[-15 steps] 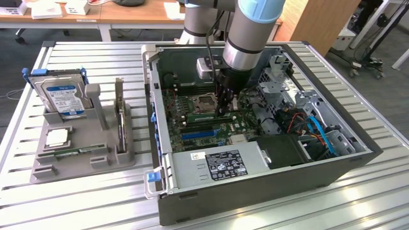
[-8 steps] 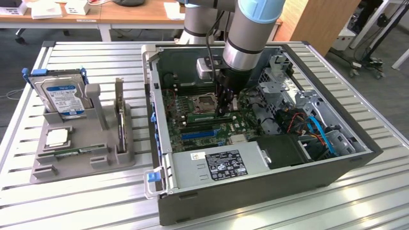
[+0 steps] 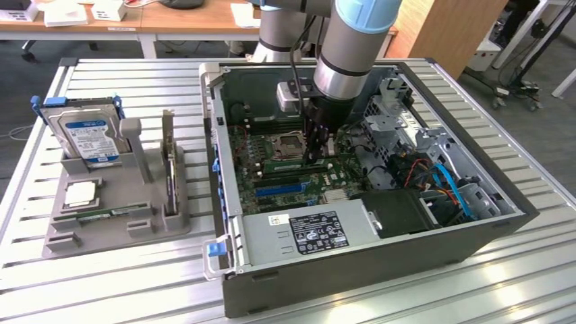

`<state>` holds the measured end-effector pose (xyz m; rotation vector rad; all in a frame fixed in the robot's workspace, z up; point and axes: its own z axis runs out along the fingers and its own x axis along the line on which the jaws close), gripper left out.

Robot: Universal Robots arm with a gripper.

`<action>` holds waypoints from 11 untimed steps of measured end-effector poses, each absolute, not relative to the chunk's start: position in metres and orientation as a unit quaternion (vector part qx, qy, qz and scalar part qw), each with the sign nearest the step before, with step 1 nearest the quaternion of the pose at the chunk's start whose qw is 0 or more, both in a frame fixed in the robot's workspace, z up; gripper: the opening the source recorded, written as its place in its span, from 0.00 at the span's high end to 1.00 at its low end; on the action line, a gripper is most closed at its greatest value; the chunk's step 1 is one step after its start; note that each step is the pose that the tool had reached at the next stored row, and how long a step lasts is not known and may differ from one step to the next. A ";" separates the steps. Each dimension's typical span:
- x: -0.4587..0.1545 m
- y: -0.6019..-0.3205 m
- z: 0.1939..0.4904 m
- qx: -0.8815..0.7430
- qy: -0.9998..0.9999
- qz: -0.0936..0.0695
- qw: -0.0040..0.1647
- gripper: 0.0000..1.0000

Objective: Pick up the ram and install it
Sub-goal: 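Insert the ram into the slot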

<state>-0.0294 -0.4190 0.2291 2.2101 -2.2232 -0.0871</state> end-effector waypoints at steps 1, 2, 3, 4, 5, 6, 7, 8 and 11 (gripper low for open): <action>-0.029 -0.419 0.229 0.705 -0.709 -0.028 0.003 0.88; -0.029 -0.419 0.229 0.705 -0.709 -0.028 0.003 0.88; -0.029 -0.419 0.229 0.705 -0.708 -0.028 0.003 0.88; -0.029 -0.419 0.229 0.706 -0.708 -0.028 0.003 0.88; -0.029 -0.419 0.229 0.706 -0.708 -0.028 0.003 0.88; -0.029 -0.419 0.229 0.706 -0.708 -0.028 0.003 0.88; -0.029 -0.419 0.229 0.706 -0.707 -0.028 0.003 0.88; -0.029 -0.419 0.229 0.706 -0.707 -0.028 0.003 0.88; -0.029 -0.419 0.229 0.707 -0.707 -0.028 0.003 0.88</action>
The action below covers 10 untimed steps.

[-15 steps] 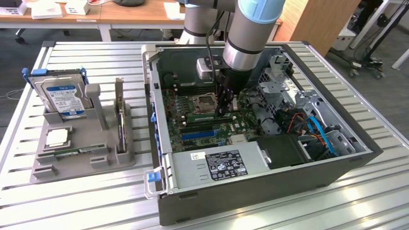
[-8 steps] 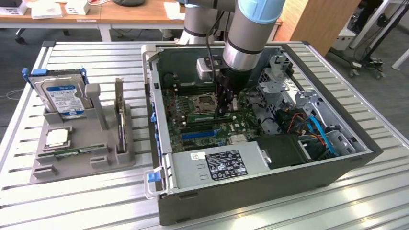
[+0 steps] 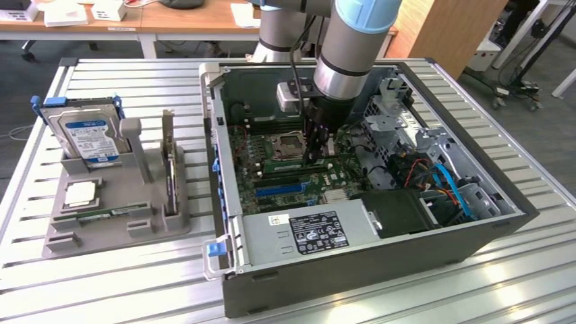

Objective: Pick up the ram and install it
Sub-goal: 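Insert the ram into the slot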

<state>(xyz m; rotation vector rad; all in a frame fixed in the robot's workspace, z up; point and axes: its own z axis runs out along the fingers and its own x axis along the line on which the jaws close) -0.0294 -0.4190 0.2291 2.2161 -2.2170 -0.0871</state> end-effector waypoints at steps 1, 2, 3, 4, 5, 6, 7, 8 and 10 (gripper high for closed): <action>-0.029 -0.419 0.229 0.707 -0.707 -0.028 0.003 0.88; -0.029 -0.419 0.228 0.707 -0.707 -0.028 0.003 0.88; -0.029 -0.419 0.228 0.707 -0.707 -0.028 0.003 0.88; -0.029 -0.419 0.227 0.707 -0.707 -0.028 0.003 0.88; -0.029 -0.419 0.227 0.707 -0.707 -0.028 0.003 0.88; -0.029 -0.419 0.226 0.707 -0.707 -0.028 0.003 0.88; -0.029 -0.419 0.225 0.707 -0.707 -0.028 0.003 0.88; -0.029 -0.419 0.225 0.707 -0.707 -0.028 0.003 0.88; -0.029 -0.419 0.224 0.707 -0.707 -0.028 0.003 0.88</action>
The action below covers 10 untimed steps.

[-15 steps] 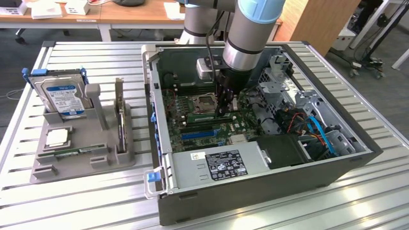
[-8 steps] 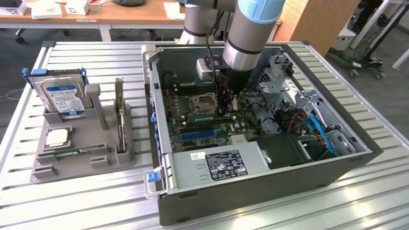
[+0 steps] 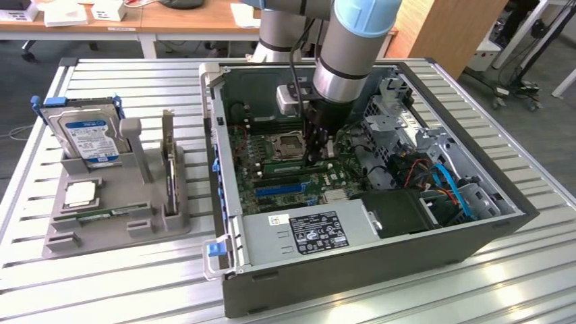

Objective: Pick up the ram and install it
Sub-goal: 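Insert the ram into the slot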

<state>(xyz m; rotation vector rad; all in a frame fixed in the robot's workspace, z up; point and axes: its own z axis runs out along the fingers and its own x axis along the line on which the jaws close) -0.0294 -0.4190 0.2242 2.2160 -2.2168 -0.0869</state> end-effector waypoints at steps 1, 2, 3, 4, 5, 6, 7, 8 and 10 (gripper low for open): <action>-0.029 -0.419 0.224 0.707 -0.707 -0.028 0.003 0.88; -0.029 -0.419 0.224 0.707 -0.707 -0.028 0.003 0.88; -0.029 -0.419 0.224 0.707 -0.707 -0.028 0.003 0.88; -0.029 -0.419 0.224 0.707 -0.707 -0.028 0.003 0.88; -0.029 -0.419 0.224 0.707 -0.707 -0.028 0.003 0.87; -0.029 -0.419 0.224 0.707 -0.707 -0.028 0.003 0.87; -0.029 -0.419 0.224 0.707 -0.707 -0.028 0.003 0.81; -0.029 -0.419 0.224 0.707 -0.707 -0.028 0.003 0.81; -0.029 -0.419 0.224 0.707 -0.707 -0.028 0.003 0.75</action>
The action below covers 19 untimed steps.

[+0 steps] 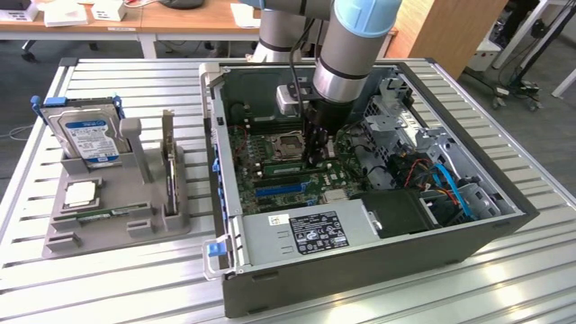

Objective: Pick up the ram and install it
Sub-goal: 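Insert the ram into the slot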

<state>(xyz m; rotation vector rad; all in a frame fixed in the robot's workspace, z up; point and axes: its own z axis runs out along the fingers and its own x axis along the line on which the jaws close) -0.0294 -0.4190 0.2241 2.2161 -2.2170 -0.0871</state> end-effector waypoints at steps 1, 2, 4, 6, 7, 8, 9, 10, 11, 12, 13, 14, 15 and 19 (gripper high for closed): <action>-0.029 -0.419 0.224 0.707 -0.707 -0.028 0.003 0.75; -0.029 -0.419 0.224 0.707 -0.707 -0.028 0.003 0.75; -0.029 -0.419 0.224 0.707 -0.707 -0.028 0.003 0.75; -0.029 -0.419 0.226 0.707 -0.707 -0.028 0.003 0.75; -0.029 -0.419 0.227 0.707 -0.707 -0.028 0.003 0.75; -0.029 -0.419 0.230 0.707 -0.707 -0.028 0.003 0.75; -0.029 -0.419 0.232 0.707 -0.707 -0.028 0.003 0.75; -0.029 -0.419 0.234 0.707 -0.707 -0.028 0.003 0.75; -0.029 -0.419 0.237 0.707 -0.707 -0.028 0.003 0.75; -0.029 -0.419 0.239 0.707 -0.707 -0.028 0.003 0.75; -0.029 -0.419 0.242 0.707 -0.707 -0.028 0.003 0.75; -0.029 -0.419 0.245 0.707 -0.707 -0.028 0.003 0.75; -0.029 -0.419 0.247 0.707 -0.707 -0.028 0.003 0.75; -0.029 -0.419 0.258 0.707 -0.707 -0.028 0.003 0.75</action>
